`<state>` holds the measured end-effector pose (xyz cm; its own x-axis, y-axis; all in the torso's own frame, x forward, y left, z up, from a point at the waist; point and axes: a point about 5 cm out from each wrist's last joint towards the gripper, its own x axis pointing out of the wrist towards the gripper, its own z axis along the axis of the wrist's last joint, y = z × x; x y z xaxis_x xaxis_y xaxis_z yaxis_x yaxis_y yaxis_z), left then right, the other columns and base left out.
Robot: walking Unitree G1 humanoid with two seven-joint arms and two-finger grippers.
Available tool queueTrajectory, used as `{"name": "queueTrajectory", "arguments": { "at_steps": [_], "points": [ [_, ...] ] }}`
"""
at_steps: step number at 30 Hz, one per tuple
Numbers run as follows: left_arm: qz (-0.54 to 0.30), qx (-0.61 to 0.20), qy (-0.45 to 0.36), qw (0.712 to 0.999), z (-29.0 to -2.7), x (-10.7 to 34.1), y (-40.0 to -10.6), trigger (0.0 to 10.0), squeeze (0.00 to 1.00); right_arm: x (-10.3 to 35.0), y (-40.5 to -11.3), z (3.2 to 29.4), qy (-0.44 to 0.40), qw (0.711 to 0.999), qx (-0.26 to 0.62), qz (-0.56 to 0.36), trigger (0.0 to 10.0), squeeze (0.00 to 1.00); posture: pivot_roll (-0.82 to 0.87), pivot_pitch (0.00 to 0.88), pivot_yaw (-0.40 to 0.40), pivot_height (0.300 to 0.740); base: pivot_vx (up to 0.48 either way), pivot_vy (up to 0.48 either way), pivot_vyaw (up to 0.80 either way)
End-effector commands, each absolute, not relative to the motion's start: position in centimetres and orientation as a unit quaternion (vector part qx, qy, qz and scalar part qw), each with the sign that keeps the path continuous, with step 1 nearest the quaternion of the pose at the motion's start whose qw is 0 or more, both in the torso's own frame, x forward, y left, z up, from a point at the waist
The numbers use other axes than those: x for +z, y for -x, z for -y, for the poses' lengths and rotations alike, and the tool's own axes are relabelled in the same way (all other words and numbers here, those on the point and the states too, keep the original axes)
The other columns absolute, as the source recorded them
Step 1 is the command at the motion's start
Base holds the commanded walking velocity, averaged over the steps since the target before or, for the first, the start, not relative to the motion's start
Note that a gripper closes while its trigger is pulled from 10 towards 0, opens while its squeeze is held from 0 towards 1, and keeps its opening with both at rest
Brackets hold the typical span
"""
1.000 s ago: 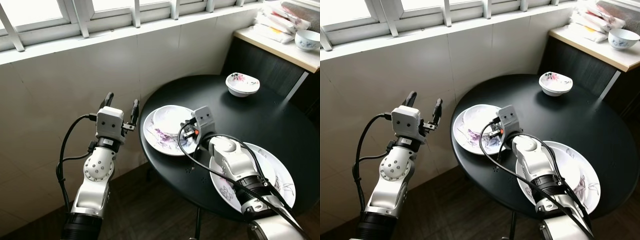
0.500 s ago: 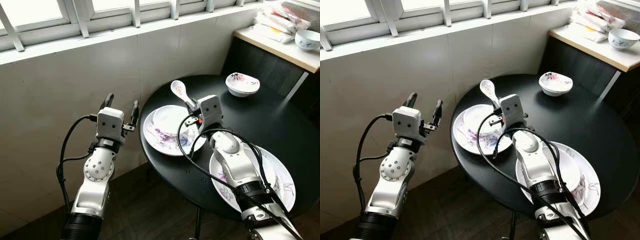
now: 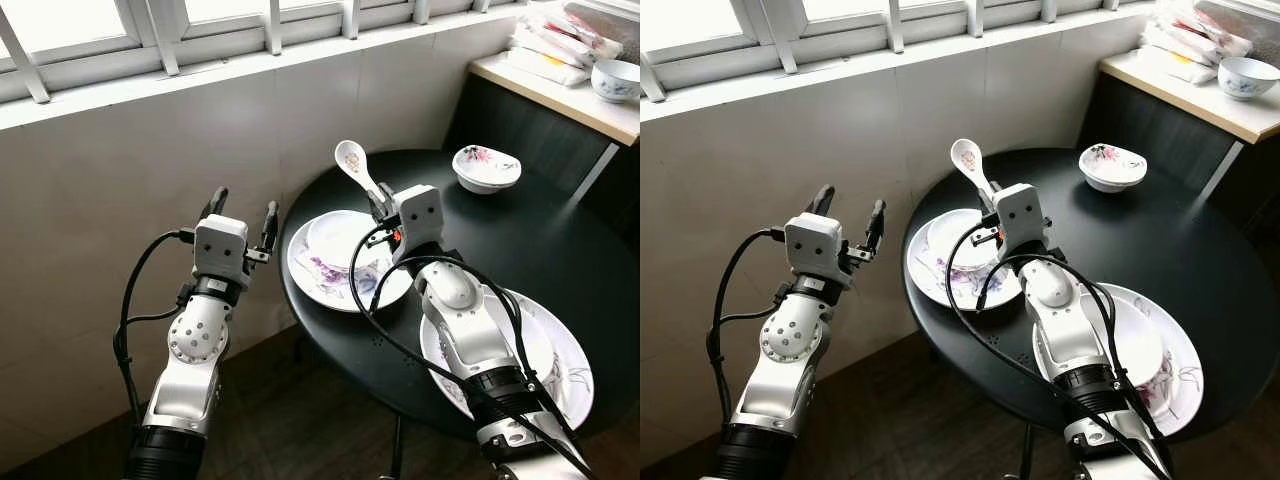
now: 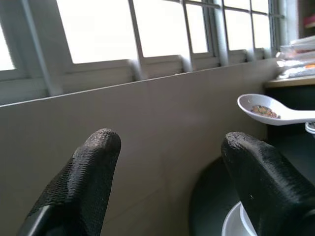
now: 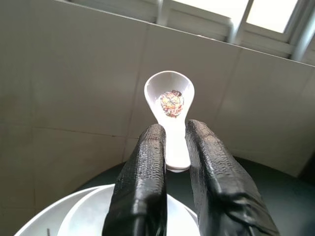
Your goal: Kitchen organization
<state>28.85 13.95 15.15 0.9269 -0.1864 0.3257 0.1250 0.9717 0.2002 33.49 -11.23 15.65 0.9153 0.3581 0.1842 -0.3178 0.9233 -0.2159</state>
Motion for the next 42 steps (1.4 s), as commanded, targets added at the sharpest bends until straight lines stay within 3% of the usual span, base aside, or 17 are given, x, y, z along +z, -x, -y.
{"name": "queueTrajectory", "arguments": {
  "at_steps": [1,42],
  "points": [
    [0.165,-0.073,-0.093,0.979,-14.5,14.9,-28.9,10.0,0.00,16.1,-33.3,10.5,0.094,0.970,0.188,0.125,0.0,0.00,-0.01,0.000,-0.028,0.740,0.000,0.480,0.80],
    [0.174,-0.067,-0.108,0.976,-14.5,15.2,-28.9,10.0,0.00,16.9,-32.3,8.4,0.119,0.943,0.266,0.163,0.0,0.00,-0.01,0.000,-0.030,0.740,0.000,0.030,0.80]
  ]
}}
